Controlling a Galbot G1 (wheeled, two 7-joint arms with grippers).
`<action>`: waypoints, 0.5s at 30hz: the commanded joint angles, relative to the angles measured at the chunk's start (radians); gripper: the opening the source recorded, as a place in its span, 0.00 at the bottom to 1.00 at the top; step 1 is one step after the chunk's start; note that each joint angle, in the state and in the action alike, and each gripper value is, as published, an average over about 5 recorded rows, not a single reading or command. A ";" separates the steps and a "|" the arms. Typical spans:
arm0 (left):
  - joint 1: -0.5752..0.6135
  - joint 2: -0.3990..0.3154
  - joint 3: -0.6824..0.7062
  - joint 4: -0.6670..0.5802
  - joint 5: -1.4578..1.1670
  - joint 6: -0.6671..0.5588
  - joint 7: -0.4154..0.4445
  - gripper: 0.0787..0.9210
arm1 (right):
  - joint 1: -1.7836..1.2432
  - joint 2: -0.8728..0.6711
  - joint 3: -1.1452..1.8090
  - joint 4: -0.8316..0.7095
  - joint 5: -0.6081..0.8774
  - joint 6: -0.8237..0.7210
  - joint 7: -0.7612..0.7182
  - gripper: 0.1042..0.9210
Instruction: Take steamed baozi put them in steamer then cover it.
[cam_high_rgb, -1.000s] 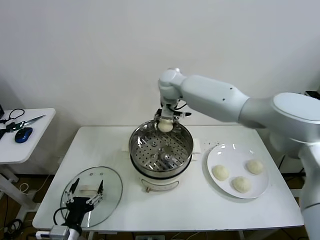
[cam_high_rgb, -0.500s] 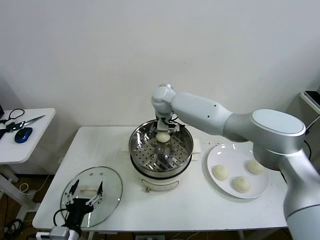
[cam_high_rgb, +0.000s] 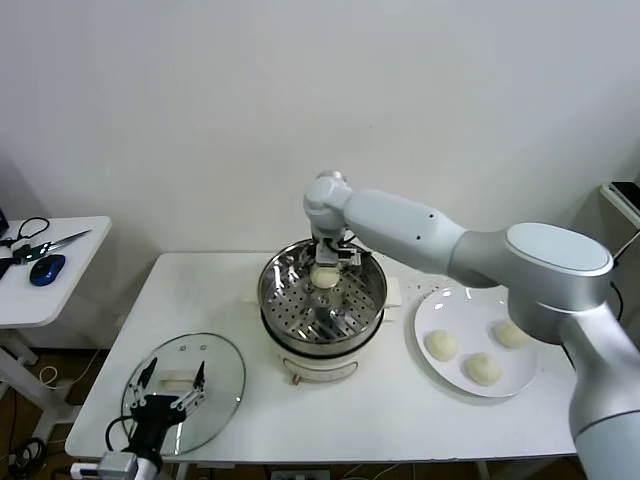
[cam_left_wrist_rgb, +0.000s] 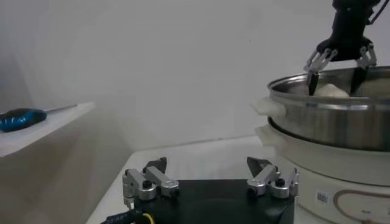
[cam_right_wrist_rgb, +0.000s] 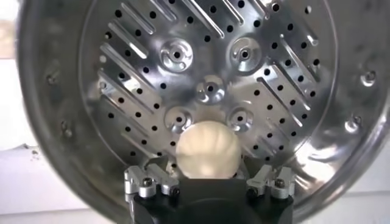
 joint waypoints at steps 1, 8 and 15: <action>0.003 0.000 0.000 -0.006 0.004 0.002 0.000 0.88 | 0.163 -0.157 -0.076 0.095 0.284 -0.088 0.012 0.88; 0.002 -0.004 0.007 -0.019 0.010 0.006 0.000 0.88 | 0.372 -0.407 -0.325 0.260 0.758 -0.522 0.126 0.88; -0.013 -0.017 0.024 -0.029 0.023 0.013 0.001 0.88 | 0.379 -0.589 -0.397 0.328 1.003 -0.797 0.030 0.88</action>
